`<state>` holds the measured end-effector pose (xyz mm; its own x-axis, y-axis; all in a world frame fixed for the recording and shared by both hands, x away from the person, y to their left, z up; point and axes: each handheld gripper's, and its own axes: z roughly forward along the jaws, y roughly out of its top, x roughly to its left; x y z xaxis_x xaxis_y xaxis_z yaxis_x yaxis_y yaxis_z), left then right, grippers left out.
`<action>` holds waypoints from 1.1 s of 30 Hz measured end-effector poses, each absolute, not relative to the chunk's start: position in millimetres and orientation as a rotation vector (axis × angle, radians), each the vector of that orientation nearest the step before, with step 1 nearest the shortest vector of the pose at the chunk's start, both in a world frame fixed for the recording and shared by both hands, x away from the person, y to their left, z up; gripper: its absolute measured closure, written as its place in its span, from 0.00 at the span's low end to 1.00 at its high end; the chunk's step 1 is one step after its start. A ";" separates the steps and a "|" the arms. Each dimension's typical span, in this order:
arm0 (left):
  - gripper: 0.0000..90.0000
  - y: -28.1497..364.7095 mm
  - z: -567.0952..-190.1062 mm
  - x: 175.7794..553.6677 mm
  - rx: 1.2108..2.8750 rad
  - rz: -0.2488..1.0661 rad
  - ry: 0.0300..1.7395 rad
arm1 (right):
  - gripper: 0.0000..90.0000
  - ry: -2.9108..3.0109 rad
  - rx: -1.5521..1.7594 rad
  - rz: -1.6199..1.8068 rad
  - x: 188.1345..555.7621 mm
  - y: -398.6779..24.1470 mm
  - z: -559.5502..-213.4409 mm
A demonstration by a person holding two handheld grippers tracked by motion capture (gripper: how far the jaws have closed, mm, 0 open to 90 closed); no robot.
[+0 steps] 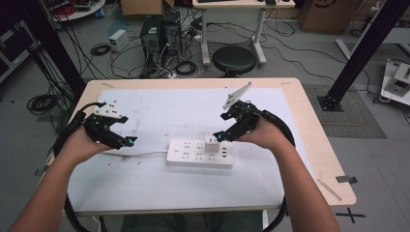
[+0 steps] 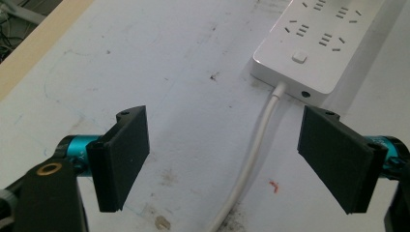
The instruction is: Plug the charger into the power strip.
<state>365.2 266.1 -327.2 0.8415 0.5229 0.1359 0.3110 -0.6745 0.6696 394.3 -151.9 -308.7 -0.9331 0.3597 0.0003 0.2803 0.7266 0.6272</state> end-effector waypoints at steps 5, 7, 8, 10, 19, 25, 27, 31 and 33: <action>0.21 265.1 -325.2 365.1 2.310 0.427 0.583 | 0.23 2.748 0.570 1.057 389.0 -169.1 -311.6; 0.21 266.0 -324.0 365.1 2.279 0.426 0.574 | 0.23 2.741 0.592 1.080 387.3 -175.7 -313.1; 0.21 266.4 -323.5 365.1 2.273 0.431 0.574 | 0.23 2.730 0.595 1.093 387.1 -180.4 -314.1; 0.21 267.7 -323.1 366.3 2.263 0.440 0.579 | 0.23 2.718 0.615 1.118 386.5 -186.8 -315.1; 0.21 264.9 -324.1 367.7 2.250 0.452 0.582 | 0.23 2.672 0.660 1.161 382.1 -207.5 -318.4; 0.21 264.9 -323.2 366.4 2.242 0.458 0.589 | 0.23 2.674 0.658 1.144 380.6 -207.6 -316.2; 0.21 264.8 -322.9 365.9 2.236 0.458 0.592 | 0.23 2.677 0.658 1.139 381.0 -206.3 -315.2; 0.21 265.7 -322.5 366.1 2.244 0.458 0.587 | 0.23 2.685 0.652 1.123 382.5 -204.8 -314.0; 0.21 265.7 -322.9 366.0 2.238 0.456 0.593 | 0.23 2.690 0.649 1.122 382.7 -204.1 -314.1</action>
